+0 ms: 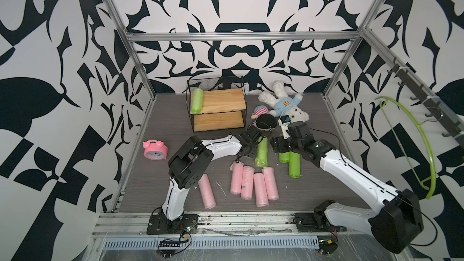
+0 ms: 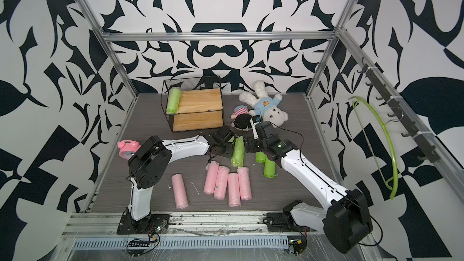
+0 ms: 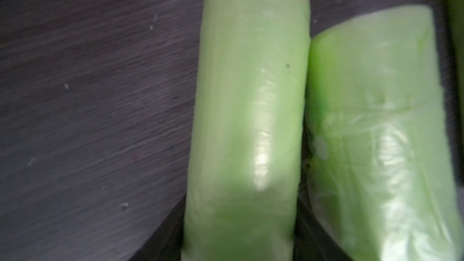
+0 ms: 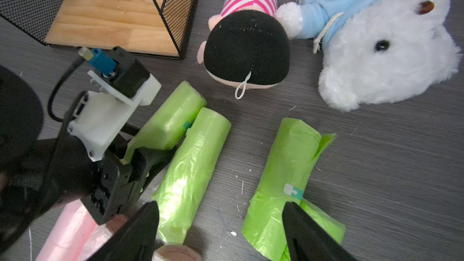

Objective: Sort the rolls of trash bags by color and place them on the shelf
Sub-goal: Pick up the roll of trash bags from the center of the board.

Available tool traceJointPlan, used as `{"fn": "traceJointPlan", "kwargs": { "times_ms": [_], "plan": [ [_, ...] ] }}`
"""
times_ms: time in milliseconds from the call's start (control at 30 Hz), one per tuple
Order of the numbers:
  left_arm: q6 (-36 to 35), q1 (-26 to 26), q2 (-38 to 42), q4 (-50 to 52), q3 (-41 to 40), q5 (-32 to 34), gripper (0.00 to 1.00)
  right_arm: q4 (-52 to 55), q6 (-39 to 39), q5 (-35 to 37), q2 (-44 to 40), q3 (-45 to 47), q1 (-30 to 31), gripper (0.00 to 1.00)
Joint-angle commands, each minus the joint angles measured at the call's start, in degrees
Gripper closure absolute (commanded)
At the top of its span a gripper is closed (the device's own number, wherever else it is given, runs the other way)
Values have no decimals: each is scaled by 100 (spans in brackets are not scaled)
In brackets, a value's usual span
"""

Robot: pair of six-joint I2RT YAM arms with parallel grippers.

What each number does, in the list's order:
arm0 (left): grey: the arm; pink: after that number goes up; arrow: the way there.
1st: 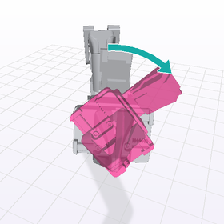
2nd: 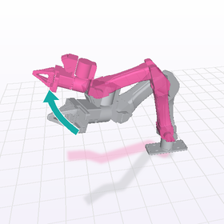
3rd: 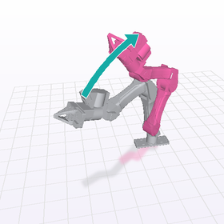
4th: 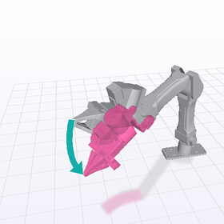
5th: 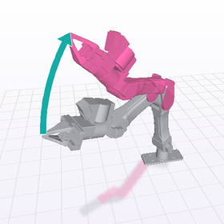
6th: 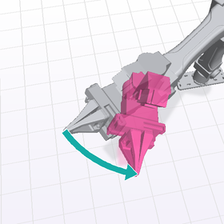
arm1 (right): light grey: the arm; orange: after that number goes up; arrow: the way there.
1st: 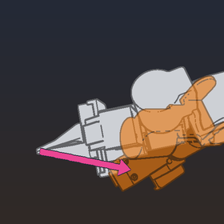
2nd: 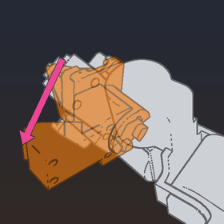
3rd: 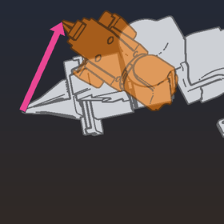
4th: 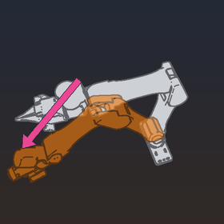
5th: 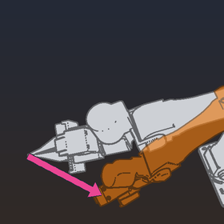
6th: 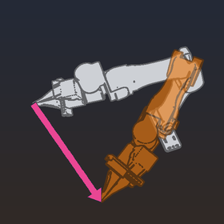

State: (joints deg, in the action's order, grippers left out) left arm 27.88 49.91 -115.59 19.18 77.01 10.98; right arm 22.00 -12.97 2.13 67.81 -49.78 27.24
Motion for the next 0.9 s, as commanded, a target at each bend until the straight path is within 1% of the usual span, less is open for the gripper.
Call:
{"fn": "traceJointPlan", "kwargs": {
  "times_ms": [0, 67, 133, 233, 467, 567, 667, 767, 867],
  "plan": [
    [-153, -25, 85, -120, -39, 55, 51, -29, -46, -3, -145, -5, 12, 17],
    [-243, -25, 305, -190, -141, 58, 55, -9, -49, 11, -189, 3, 18, 16],
    [-357, -25, 591, -238, -258, 78, 57, 7, -52, 37, -222, -5, 13, 16],
    [-628, -25, 1135, -30, -343, -4, 58, 28, -36, 94, -268, -52, 13, 17],
    [-1175, -25, 2395, 1146, -312, -61, 60, 113, 31, 148, -417, -360, 12, 16],
    [-1287, -33, 3016, 1472, -275, 70, 60, 99, 24, 59, -517, -475, 12, 16],
    [-1346, -80, 3559, 1590, -171, 468, 60, 4, -22, -60, -612, -532, 21, 17],
    [-1276, -378, 3770, 1747, 78, 919, 60, -99, -85, -198, -640, -583, 42, 17],
    [-1197, -851, 3718, 1793, 323, 979, 62, -165, -47, -282, -603, -683, 164, 17]
  ]
}}
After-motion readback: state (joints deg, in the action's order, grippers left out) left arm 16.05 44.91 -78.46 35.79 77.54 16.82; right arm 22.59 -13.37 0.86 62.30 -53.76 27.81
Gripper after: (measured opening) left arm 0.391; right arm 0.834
